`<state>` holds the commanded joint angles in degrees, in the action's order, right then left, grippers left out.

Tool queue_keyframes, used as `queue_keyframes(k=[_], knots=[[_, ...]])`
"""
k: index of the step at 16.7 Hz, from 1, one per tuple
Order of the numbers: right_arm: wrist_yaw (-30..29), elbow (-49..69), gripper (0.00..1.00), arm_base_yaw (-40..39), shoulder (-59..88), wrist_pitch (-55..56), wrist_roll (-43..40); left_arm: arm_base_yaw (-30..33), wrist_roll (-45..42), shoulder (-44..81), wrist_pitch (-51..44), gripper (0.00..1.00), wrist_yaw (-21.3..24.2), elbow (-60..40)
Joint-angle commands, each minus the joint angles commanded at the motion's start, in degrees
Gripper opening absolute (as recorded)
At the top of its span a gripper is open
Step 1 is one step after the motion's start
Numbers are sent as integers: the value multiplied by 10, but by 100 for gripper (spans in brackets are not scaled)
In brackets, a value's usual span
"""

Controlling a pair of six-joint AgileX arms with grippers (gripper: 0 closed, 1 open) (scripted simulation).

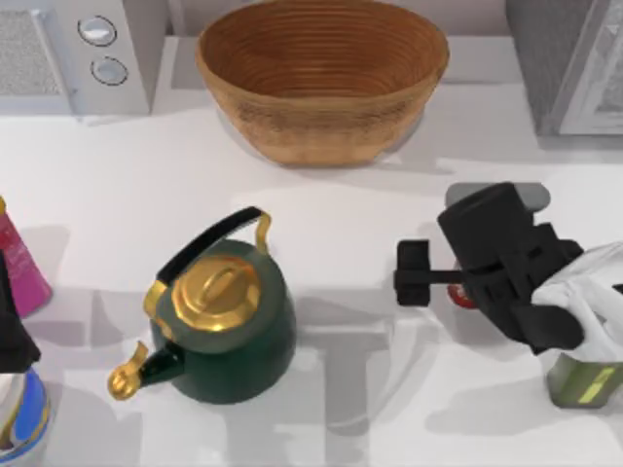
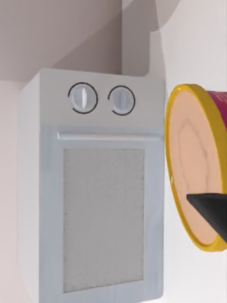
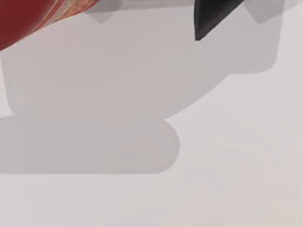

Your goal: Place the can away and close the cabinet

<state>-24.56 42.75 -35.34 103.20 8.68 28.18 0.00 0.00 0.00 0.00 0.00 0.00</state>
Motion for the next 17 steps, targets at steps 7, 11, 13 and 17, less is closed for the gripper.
queue_keyframes(k=[7, 11, 13, 17], knots=[[0, 0, 62, 0, 0, 0, 0, 0, 0, 0, 0, 100, 0, 0], [0, 0, 32, 0, 0, 0, 0, 0, 0, 0, 0, 100, 0, 0], [0, 0, 17, 0, 0, 0, 0, 0, 0, 0, 0, 100, 0, 0], [0, 0, 0, 0, 0, 0, 0, 0, 0, 0, 0, 100, 0, 0]])
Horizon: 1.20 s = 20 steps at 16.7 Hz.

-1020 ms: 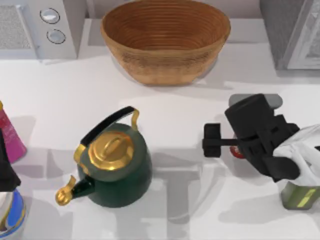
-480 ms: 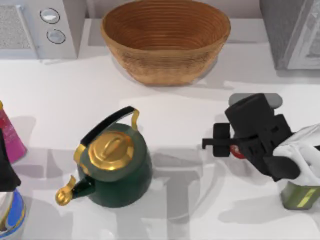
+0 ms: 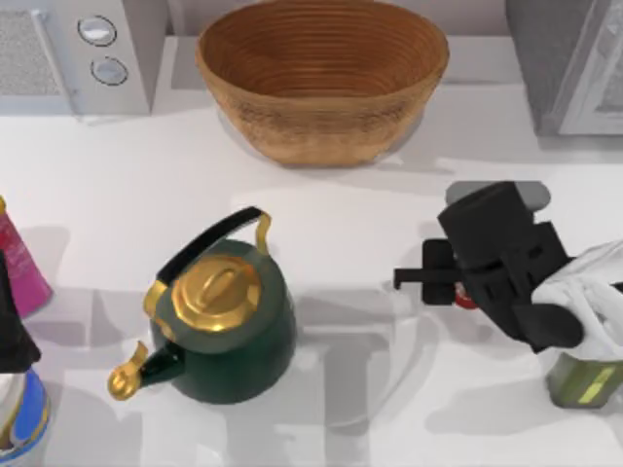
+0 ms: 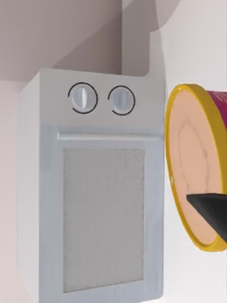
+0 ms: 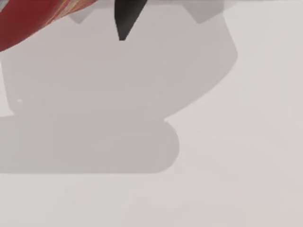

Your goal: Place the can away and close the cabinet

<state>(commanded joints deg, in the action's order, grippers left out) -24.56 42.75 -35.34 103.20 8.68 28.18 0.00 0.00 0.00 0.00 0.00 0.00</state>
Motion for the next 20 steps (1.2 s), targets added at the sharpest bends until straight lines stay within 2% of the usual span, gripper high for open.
queue_keyframes(k=[10, 20], knots=[[-1, 16, 0, -1, -8, -21, 1, 0, 0, 0, 0, 100, 0, 0], [2, 187, 0, 0, -145, -340, -1, 0, 0, 0, 0, 100, 0, 0]])
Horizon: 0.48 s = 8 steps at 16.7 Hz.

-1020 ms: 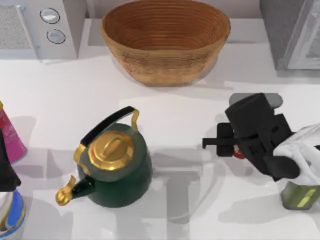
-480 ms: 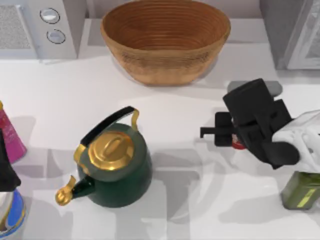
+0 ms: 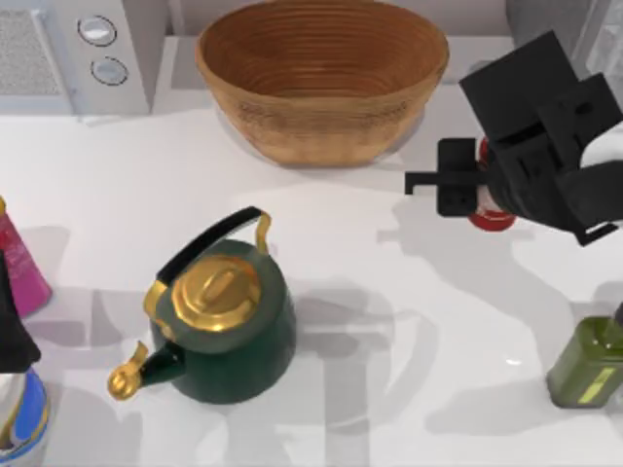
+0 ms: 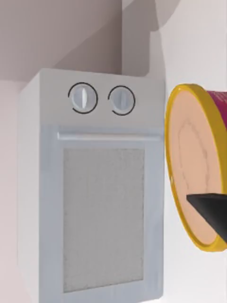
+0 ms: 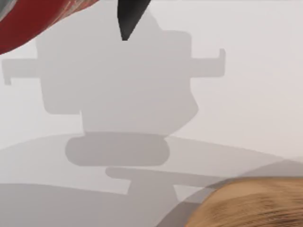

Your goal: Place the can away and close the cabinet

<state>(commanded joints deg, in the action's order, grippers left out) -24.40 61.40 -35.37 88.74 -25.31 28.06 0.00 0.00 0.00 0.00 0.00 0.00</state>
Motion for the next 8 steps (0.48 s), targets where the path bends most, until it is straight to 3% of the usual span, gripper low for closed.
queue_keyframes(k=[8], knots=[[2, 19, 0, 0, -21, -31, -1, 0, 0, 0, 0, 100, 0, 0]])
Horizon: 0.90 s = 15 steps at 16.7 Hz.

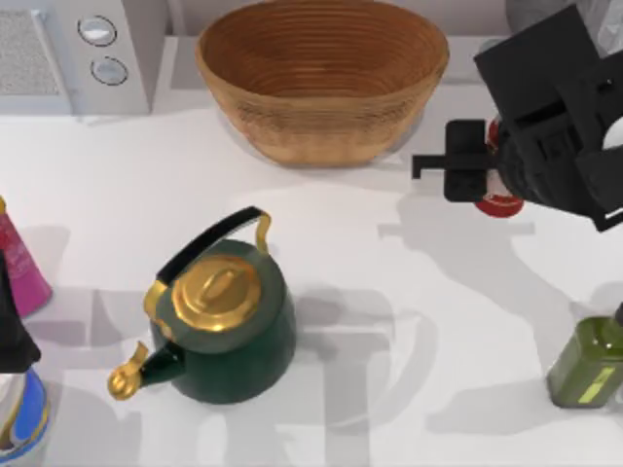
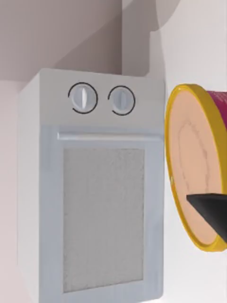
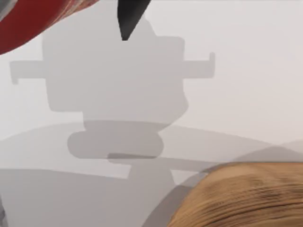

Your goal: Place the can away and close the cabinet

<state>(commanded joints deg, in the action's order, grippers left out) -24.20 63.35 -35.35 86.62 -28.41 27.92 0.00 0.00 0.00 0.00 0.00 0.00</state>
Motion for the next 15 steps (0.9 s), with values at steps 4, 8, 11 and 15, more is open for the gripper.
queue_keyframes(k=[4, 8, 11, 15], knots=[[30, -38, 0, 18, -57, 24, -24, 0, 0, 0, 0, 100, 0, 0], [82, -127, 0, 73, -211, 84, -68, 0, 0, 0, 0, 100, 0, 0], [127, -231, 0, 141, -376, 145, -113, 0, 0, 0, 0, 100, 0, 0], [184, -401, 0, 240, -608, 222, -183, 0, 0, 0, 0, 100, 0, 0]])
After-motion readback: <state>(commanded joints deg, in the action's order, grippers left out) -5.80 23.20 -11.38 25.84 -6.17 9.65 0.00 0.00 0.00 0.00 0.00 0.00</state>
